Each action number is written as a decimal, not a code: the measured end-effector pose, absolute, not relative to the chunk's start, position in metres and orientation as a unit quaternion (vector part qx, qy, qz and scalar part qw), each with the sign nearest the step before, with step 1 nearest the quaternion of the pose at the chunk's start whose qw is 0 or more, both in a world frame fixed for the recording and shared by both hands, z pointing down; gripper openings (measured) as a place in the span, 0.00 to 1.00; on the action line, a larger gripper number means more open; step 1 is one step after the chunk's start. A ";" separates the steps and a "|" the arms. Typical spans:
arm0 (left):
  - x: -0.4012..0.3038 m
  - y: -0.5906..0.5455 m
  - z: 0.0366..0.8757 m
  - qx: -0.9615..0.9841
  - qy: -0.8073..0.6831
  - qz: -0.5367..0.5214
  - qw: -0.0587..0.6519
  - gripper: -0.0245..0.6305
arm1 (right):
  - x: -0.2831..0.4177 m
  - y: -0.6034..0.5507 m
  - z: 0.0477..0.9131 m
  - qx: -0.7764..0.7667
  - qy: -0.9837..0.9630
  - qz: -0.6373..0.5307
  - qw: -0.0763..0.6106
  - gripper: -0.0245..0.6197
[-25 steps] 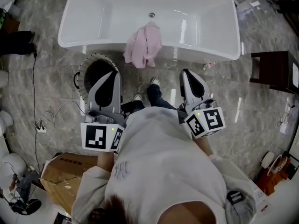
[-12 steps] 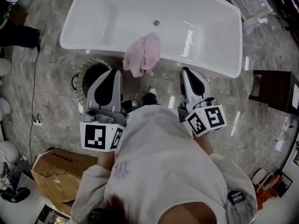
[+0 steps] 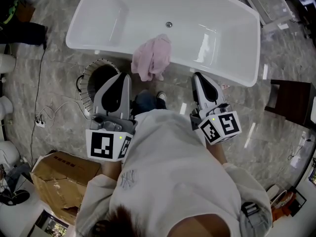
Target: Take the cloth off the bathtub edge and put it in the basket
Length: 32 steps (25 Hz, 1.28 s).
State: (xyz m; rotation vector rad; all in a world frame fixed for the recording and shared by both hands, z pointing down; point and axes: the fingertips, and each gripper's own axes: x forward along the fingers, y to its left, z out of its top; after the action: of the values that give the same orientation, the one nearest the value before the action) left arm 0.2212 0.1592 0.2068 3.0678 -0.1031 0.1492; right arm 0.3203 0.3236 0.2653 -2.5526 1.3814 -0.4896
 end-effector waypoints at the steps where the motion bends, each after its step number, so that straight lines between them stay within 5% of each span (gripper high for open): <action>1: 0.222 0.159 0.207 0.998 -0.034 0.048 0.033 0.11 | 0.321 0.324 0.266 -0.863 0.467 -0.165 0.101 0.04; 32: 0.252 0.040 0.203 0.999 0.016 0.040 0.032 0.11 | 0.336 0.204 0.254 -0.880 0.441 -0.157 0.078 0.04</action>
State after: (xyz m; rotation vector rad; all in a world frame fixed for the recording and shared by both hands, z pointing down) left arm 0.2522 0.0396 0.2025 3.0755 0.0505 0.1219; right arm 0.3358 0.2037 0.2537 -2.6343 1.3215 -0.4712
